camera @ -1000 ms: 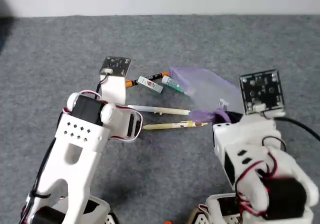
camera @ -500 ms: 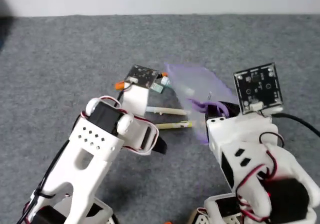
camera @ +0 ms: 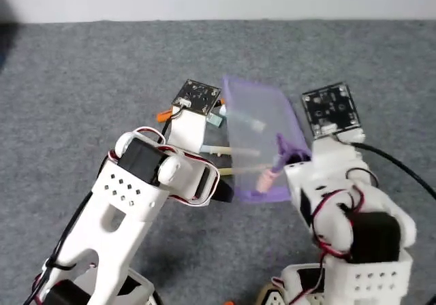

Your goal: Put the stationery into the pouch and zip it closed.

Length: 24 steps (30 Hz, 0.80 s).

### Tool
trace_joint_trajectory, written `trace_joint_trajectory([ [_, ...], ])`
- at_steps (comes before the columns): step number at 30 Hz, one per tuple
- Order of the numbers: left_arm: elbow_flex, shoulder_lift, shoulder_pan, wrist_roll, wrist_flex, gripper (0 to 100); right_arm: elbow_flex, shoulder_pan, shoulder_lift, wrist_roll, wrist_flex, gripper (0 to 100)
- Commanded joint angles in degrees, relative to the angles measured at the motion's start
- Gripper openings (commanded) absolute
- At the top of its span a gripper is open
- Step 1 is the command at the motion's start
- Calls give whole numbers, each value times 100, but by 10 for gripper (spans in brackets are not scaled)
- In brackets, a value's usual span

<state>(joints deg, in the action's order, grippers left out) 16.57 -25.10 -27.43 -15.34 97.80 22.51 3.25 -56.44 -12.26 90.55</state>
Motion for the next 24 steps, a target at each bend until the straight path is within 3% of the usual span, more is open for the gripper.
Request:
trace_joint_trajectory([
  [1, -312, -79, 26, 26, -62, 327, 369, -822, -22, -607, 22, 7],
  [8, -312, -88, 35, 9, -53, 327, 598, -1420, -22, -2198, 892, 29],
  [10, -321, -88, 202, 9, 9, 327, 615, -1552, -22, -2391, 1270, 92],
  [16, -330, -88, 1090, 79, 9, 327, 686, -3169, -22, -3059, 1235, 294],
  [20, -330, -88, 1635, 290, 18, 327, 668, -3582, -22, -3508, 1235, 267],
  [24, -330, -79, 1934, 290, 18, 327, 677, -3310, -22, -3499, 1235, 245],
])
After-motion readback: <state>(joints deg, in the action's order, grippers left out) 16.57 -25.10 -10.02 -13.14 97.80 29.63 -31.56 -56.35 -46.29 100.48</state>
